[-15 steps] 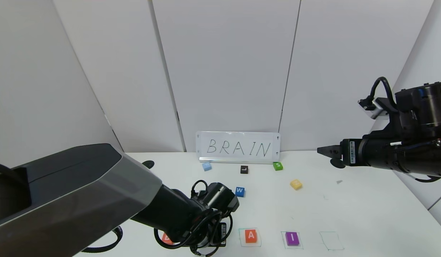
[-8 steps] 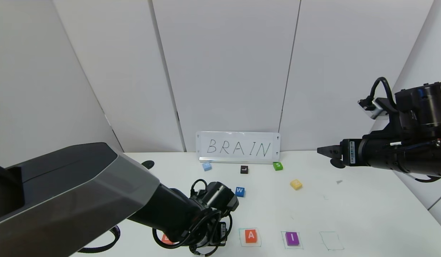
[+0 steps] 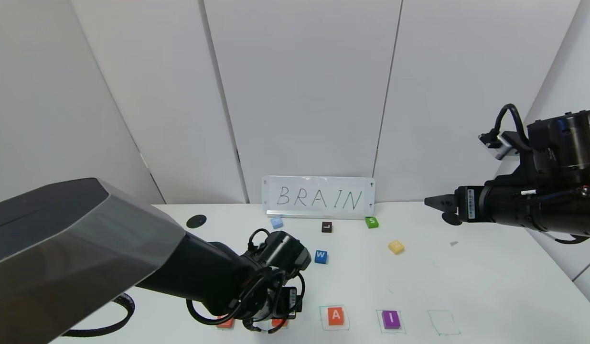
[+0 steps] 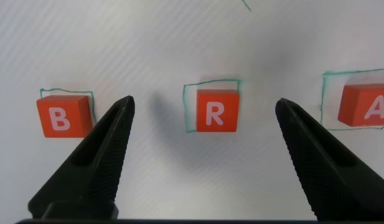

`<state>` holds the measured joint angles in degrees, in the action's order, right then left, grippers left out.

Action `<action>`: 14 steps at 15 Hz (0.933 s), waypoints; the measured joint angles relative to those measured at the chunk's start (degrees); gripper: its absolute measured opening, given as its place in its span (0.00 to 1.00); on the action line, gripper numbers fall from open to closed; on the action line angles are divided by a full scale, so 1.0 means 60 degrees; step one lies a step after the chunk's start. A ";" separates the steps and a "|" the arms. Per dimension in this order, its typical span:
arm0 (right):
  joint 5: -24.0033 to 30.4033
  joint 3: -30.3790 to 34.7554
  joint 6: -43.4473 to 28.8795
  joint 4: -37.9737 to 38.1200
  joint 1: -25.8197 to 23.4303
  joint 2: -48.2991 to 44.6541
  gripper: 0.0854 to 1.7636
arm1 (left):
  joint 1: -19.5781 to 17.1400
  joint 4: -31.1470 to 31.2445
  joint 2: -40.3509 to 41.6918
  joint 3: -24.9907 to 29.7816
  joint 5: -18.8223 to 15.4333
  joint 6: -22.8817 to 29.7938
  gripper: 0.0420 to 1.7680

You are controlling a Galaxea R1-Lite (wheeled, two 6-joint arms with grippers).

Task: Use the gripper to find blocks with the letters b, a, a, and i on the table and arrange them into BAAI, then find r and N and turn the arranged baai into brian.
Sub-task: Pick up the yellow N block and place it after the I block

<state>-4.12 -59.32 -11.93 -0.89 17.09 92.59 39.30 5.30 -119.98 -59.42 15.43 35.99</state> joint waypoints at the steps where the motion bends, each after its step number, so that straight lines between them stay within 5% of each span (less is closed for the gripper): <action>1: 0.0000 0.0000 0.0000 0.0004 -0.0016 0.0014 0.97 | -0.0033 0.0010 0.0171 0.0012 0.0000 -0.0081 0.92; 8: 0.0000 -0.0012 0.0006 -0.0010 -0.0093 0.0102 0.97 | -0.0827 0.0026 0.1538 -0.0061 -0.0102 -0.1514 0.95; 14: 0.0004 -0.0045 0.0000 -0.0207 -0.0138 0.0445 0.97 | -0.1957 -0.0077 0.3147 -0.0510 -0.1182 -0.3562 0.96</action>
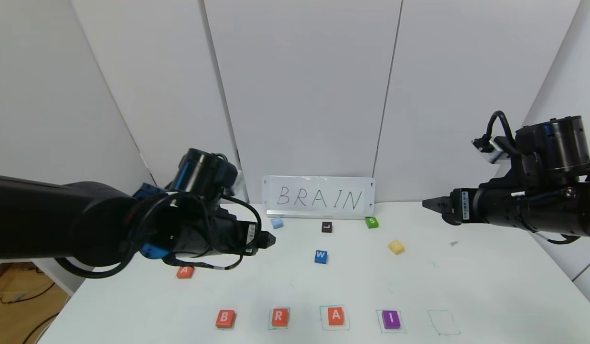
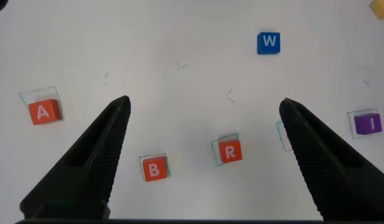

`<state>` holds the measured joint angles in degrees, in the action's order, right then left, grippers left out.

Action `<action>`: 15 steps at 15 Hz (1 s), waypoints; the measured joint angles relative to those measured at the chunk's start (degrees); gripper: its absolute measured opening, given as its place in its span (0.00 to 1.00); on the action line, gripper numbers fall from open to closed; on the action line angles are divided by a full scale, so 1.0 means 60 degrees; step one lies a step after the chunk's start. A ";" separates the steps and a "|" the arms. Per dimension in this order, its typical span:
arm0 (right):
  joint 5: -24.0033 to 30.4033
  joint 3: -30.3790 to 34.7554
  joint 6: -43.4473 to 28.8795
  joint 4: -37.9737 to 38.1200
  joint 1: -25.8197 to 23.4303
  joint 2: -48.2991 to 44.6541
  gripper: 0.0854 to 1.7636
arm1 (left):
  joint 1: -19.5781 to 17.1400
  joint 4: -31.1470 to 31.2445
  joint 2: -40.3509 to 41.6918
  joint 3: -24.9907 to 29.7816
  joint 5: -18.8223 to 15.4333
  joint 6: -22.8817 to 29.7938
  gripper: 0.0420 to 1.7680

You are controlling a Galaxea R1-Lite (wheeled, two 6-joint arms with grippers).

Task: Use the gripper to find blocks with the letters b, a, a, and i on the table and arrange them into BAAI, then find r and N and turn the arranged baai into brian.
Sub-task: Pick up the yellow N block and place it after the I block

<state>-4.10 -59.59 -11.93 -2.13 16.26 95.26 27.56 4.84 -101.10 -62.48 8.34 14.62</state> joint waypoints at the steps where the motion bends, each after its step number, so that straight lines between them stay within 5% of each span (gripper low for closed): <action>1: 0.0004 0.0000 0.0000 -0.0063 -0.0014 0.0079 0.97 | -0.0073 0.0004 0.0226 -0.0098 -0.0049 -0.0114 0.96; 11: -0.0238 -0.0236 -0.0297 -0.0030 -0.0055 0.0729 0.97 | -0.0673 -0.0045 0.1207 -0.0313 -0.0597 -0.0607 0.96; 15: -0.1073 -0.1378 -0.0756 0.1020 0.0175 0.1479 0.97 | -0.0764 -0.0187 0.1176 -0.0317 -0.0630 -0.0636 0.97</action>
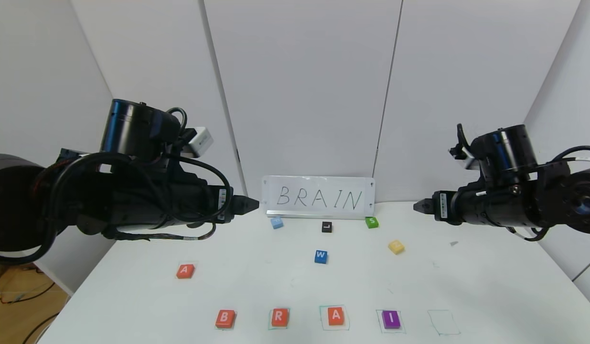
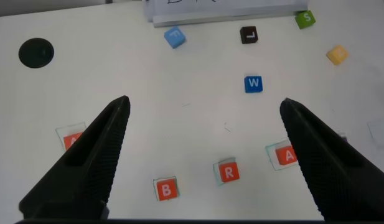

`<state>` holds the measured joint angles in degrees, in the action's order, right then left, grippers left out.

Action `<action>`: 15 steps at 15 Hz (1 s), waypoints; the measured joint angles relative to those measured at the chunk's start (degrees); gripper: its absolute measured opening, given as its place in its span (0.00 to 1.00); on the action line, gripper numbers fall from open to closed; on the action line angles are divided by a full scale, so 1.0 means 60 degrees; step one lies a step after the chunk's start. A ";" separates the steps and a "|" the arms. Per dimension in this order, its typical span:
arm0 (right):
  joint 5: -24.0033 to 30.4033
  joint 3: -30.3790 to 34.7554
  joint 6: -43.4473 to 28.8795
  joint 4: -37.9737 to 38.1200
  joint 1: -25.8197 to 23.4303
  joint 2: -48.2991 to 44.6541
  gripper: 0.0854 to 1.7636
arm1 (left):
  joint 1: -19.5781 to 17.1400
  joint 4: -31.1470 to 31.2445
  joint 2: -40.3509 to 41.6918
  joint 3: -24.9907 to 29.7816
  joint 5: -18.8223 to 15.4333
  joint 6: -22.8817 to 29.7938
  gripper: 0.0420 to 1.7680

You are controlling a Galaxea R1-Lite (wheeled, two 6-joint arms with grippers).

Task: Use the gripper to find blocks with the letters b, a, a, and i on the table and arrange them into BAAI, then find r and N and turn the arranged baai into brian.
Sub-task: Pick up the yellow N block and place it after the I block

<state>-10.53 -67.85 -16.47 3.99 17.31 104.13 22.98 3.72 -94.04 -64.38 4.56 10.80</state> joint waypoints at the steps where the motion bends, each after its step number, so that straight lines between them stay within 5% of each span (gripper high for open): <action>1: -0.0081 -0.0488 -0.0209 0.0494 0.0081 0.0189 0.97 | -0.0018 -0.0004 -0.0010 0.0000 0.0000 -0.0004 0.97; 6: -0.0205 -0.3482 -0.2387 0.3554 0.0595 0.1640 0.97 | -0.0067 -0.0018 -0.0047 0.0004 0.0000 -0.0030 0.97; 15: -0.0091 -0.5270 -0.6081 0.4860 0.0843 0.4401 0.97 | -0.0095 -0.0022 -0.0069 0.0022 0.0000 -0.0035 0.97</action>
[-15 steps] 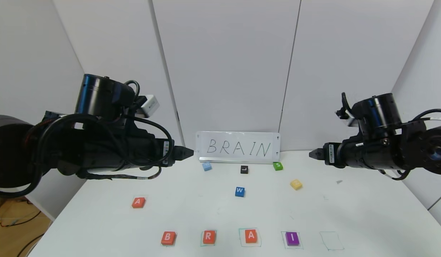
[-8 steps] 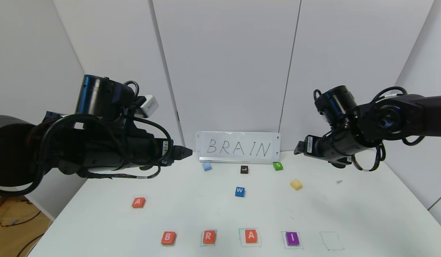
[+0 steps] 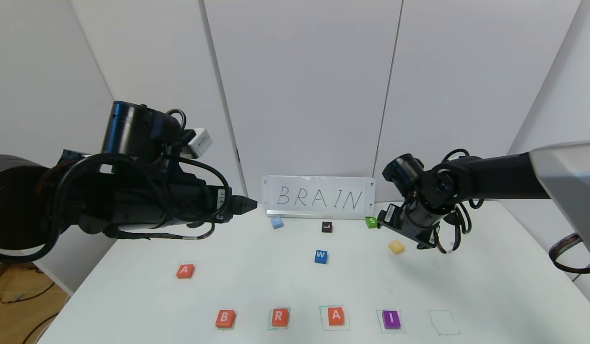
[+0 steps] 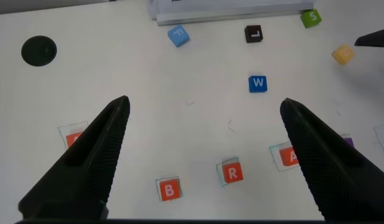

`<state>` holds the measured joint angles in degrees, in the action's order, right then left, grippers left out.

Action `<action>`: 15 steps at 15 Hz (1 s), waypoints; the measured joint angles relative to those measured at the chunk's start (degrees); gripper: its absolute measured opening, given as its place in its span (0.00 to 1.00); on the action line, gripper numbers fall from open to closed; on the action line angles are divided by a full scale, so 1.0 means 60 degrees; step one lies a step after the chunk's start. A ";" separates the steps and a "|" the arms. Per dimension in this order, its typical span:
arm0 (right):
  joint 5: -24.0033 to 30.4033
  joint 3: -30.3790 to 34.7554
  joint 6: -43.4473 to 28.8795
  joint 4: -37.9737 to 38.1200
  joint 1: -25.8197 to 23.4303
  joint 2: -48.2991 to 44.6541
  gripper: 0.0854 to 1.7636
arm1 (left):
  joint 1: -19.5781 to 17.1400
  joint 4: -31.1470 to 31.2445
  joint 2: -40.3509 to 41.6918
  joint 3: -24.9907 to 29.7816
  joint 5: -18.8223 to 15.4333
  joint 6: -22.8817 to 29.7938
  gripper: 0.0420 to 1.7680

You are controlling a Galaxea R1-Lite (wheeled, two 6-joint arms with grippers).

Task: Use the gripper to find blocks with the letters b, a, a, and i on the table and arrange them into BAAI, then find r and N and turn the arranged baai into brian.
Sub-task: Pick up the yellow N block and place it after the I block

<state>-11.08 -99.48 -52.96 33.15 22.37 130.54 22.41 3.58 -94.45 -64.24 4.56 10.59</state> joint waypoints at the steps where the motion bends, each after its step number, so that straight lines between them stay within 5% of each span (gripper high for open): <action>1: 0.0004 -0.0244 -0.0270 0.0313 -0.0026 0.0193 0.97 | 0.0000 0.0004 -0.0002 0.0000 0.0002 0.0004 0.97; 15: -0.0030 -0.2280 -0.1351 0.1664 -0.0650 0.1875 0.97 | 0.0000 -0.0006 -0.0134 0.0012 0.0014 -0.0010 0.97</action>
<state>-11.26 -113.15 -61.06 43.13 18.47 141.79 22.41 3.55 -95.26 -64.17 4.64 10.53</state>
